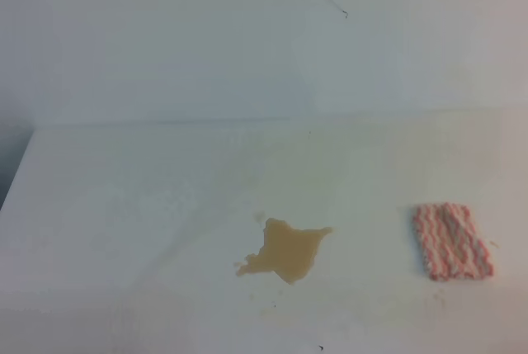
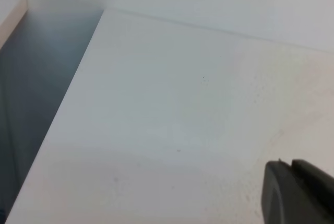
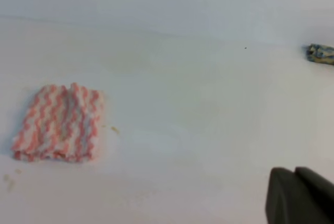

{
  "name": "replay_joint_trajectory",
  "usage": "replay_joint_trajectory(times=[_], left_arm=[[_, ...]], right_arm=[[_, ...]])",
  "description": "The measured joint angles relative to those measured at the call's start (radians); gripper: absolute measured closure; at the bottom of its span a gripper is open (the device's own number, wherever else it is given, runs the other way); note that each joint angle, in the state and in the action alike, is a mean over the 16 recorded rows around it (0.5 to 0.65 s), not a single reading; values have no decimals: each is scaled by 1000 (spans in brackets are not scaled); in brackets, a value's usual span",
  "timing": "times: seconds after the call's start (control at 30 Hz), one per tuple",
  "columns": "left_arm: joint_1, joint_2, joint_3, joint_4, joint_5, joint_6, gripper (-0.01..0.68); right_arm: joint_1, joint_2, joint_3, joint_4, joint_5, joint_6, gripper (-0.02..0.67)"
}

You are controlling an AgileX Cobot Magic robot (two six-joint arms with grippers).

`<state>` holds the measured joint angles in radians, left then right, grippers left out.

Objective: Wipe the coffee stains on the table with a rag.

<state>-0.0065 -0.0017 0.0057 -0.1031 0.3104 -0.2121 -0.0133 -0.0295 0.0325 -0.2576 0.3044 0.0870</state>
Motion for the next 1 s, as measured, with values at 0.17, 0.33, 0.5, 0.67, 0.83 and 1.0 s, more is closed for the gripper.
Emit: replay_joint_trajectory(times=[0.17,0.33,0.5,0.67,0.83,1.0], left_arm=[[0,2,-6,0,0,0,674],[0,2,0,0,0,0,674],[0,2,3,0,0,0,674],[0,2,3,0,0,0,674],[0,2,8,0,0,0,674],[0,2,14,0,0,0,674]], right_arm=[[0,0,0,5,0,1,653],[0,0,0,8,-5,1,653],[0,0,0,9,-23,1,653],[0,0,0,9,-46,1,653],[0,0,0,14,-113,12,652],[0,0,0,23,-232,36,652]])
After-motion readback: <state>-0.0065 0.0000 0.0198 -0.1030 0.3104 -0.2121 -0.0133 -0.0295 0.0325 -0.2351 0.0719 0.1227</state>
